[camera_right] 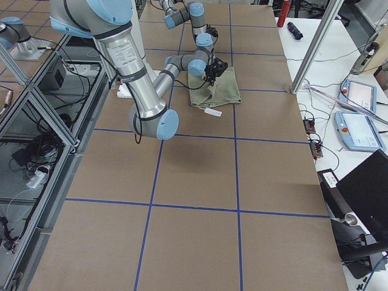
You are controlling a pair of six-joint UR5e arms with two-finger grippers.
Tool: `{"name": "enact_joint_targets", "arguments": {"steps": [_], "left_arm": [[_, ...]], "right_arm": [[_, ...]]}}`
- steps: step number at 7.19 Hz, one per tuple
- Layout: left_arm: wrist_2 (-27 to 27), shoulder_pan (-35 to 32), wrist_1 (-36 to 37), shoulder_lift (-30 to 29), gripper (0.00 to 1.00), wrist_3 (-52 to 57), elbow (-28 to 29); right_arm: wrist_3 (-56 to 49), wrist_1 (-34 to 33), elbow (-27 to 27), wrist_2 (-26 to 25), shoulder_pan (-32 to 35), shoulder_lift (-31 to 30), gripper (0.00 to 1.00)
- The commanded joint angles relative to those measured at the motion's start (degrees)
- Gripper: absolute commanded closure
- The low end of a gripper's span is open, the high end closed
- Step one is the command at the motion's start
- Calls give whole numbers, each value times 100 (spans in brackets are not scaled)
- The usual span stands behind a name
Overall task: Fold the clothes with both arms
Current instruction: 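Lay the folded end down and open both grippers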
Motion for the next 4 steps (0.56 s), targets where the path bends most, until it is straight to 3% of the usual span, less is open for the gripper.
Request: {"name": "enact_joint_targets", "arguments": {"steps": [1,2,3,4], "left_arm": [[-1,-566,-274,-403,100,316,875],[-1,-865,-649,-528,75,335,1384],[8,-1033,-1209,-581,1,762,2016],[0,-1339,-1276,-573,0,1201,2161]], "right_arm": [[-2,93,-1252,112,396,719,100],[-237,110,-1911,278,520,957,92],[-874,110,-2066,306,635,977,1],[-1002,110,-2085,419,793,969,0]]}}
